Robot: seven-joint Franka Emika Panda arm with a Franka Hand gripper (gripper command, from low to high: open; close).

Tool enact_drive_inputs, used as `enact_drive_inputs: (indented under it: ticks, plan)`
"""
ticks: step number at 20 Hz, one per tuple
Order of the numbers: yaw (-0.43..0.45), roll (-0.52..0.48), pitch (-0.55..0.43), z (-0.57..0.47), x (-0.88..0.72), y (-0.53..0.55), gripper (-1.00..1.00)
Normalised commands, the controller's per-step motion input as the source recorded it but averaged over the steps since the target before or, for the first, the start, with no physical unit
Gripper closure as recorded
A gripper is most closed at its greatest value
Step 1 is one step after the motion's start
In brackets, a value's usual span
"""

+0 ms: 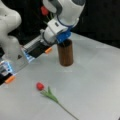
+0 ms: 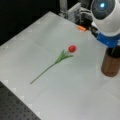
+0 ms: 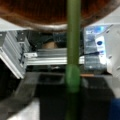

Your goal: Flower insertion into a vase

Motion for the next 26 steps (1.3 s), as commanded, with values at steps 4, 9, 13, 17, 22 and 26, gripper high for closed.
enact_drive_inputs:
  ticks: [4,9,13,17,22,26]
  plan:
    - [0.099,-0.063,-0.013,-0.15,0.4,-0.1,-1.0]
    - [0.106,-0.026,0.0,-0.11,0.35,-0.17,-1.0]
    - [0.11,-0.061,0.043,-0.01,0.28,-0.16,-1.0]
    - [0.137,-0.095,0.07,0.08,0.31,-0.18,-1.0]
    - [0.127,-0.099,0.077,0.2,0.31,-0.14,-1.0]
    - [0.106,-0.12,0.069,0.28,0.27,-0.14,-1.0]
